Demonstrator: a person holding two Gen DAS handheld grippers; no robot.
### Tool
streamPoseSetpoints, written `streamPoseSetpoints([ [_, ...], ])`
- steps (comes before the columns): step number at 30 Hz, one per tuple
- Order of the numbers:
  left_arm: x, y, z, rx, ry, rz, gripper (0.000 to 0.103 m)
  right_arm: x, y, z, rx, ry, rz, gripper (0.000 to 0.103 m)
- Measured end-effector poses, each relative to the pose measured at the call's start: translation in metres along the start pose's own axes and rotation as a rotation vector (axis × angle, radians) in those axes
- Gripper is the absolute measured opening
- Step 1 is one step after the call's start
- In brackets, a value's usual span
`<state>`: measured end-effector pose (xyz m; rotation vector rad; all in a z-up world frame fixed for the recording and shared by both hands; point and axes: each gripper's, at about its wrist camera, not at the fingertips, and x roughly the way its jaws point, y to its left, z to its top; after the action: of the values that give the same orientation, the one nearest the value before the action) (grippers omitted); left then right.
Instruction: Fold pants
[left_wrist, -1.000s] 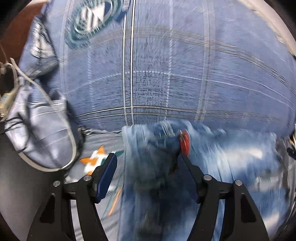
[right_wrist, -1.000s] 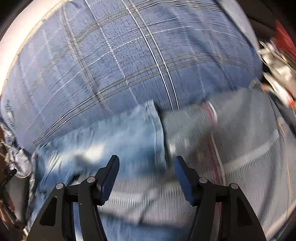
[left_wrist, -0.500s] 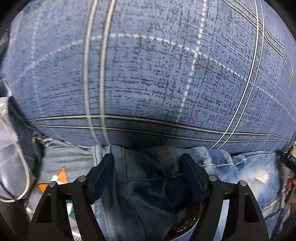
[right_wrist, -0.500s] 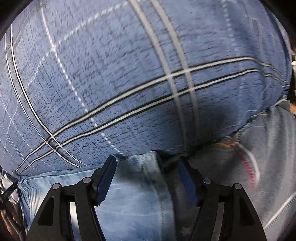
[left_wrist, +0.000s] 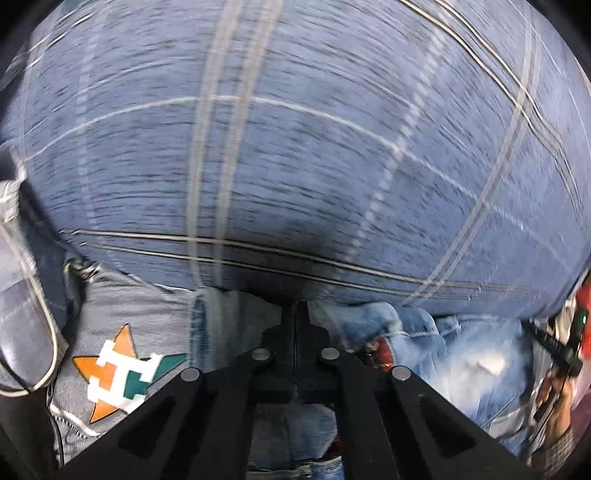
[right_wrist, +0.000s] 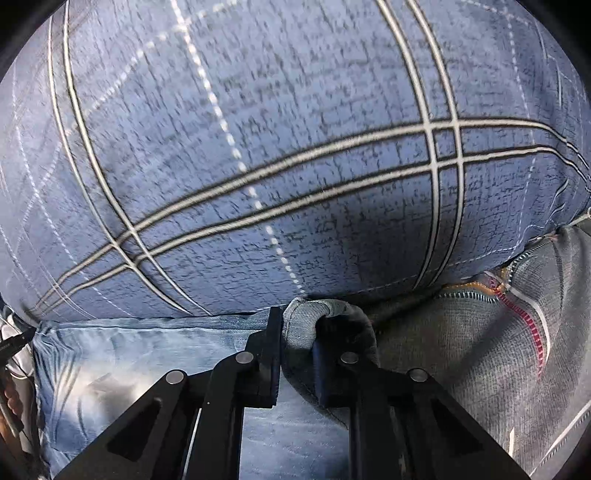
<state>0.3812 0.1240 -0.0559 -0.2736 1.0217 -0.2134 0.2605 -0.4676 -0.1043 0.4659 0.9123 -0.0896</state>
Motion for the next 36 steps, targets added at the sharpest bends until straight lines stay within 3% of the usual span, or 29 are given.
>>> streamPoseSetpoints([
  [2, -0.003, 0.007, 0.002, -0.022, -0.026, 0.018, 0.003, -0.007, -0.003, -0.001, 0.006, -0.006, 0.018, 0.015],
  [3, -0.003, 0.008, 0.003, -0.028, -0.027, 0.012, 0.019, -0.009, -0.004, -0.002, 0.007, -0.008, 0.023, 0.015],
  [4, -0.001, 0.010, 0.006, -0.032, -0.016, -0.001, 0.054, -0.012, -0.007, -0.001, 0.008, -0.010, 0.027, 0.015],
  [6, 0.003, 0.015, 0.006, -0.054, -0.018, -0.035, 0.081, -0.018, -0.011, -0.001, 0.011, -0.015, 0.038, 0.015],
  [10, 0.017, 0.015, 0.001, -0.040, -0.009, -0.045, 0.083, -0.028, -0.015, 0.005, 0.034, -0.025, 0.056, 0.015],
  [14, 0.039, -0.006, -0.004, 0.025, 0.051, -0.016, 0.085, -0.034, -0.034, 0.020, 0.046, -0.027, 0.066, 0.016],
  [15, 0.040, -0.010, -0.004, 0.043, 0.051, -0.003, 0.084, -0.032, -0.038, 0.023, 0.059, -0.024, 0.076, 0.018],
  [17, 0.041, -0.012, -0.001, 0.026, 0.057, -0.032, 0.070, -0.019, -0.040, 0.031, 0.089, -0.027, 0.082, 0.022],
  [18, 0.043, -0.011, 0.000, 0.008, 0.076, -0.039, 0.048, -0.017, -0.044, 0.033, 0.101, -0.026, 0.091, 0.039],
  [19, 0.045, -0.012, 0.000, 0.002, 0.095, -0.039, 0.038, -0.013, -0.048, 0.034, 0.110, -0.023, 0.093, 0.052],
  [20, 0.043, -0.019, 0.000, 0.004, 0.099, -0.045, 0.036, -0.012, -0.049, 0.033, 0.114, -0.022, 0.085, 0.066],
  [22, 0.040, -0.024, 0.000, 0.030, 0.082, -0.036, 0.028, -0.006, -0.051, 0.036, 0.109, -0.033, 0.046, 0.069],
  [23, 0.037, -0.027, 0.000, 0.037, 0.073, -0.034, 0.026, -0.002, -0.052, 0.037, 0.105, -0.028, 0.031, 0.066],
  [24, 0.033, -0.030, 0.000, 0.041, 0.063, -0.032, 0.024, 0.002, -0.054, 0.037, 0.103, -0.015, 0.020, 0.043],
  [26, 0.021, -0.034, 0.000, 0.046, 0.043, -0.031, 0.022, 0.005, -0.055, 0.037, 0.094, 0.019, 0.028, 0.014],
  [29, 0.001, -0.041, -0.001, 0.045, 0.004, -0.024, 0.018, -0.013, -0.051, 0.033, 0.032, -0.016, 0.000, 0.014],
  [30, -0.008, -0.046, -0.001, 0.052, -0.018, -0.016, 0.000, -0.017, -0.045, 0.033, 0.030, -0.026, 0.001, 0.014],
  [36, -0.073, -0.071, -0.007, 0.093, -0.114, -0.091, 0.000, -0.082, -0.042, 0.024, -0.033, -0.097, 0.017, 0.014],
])
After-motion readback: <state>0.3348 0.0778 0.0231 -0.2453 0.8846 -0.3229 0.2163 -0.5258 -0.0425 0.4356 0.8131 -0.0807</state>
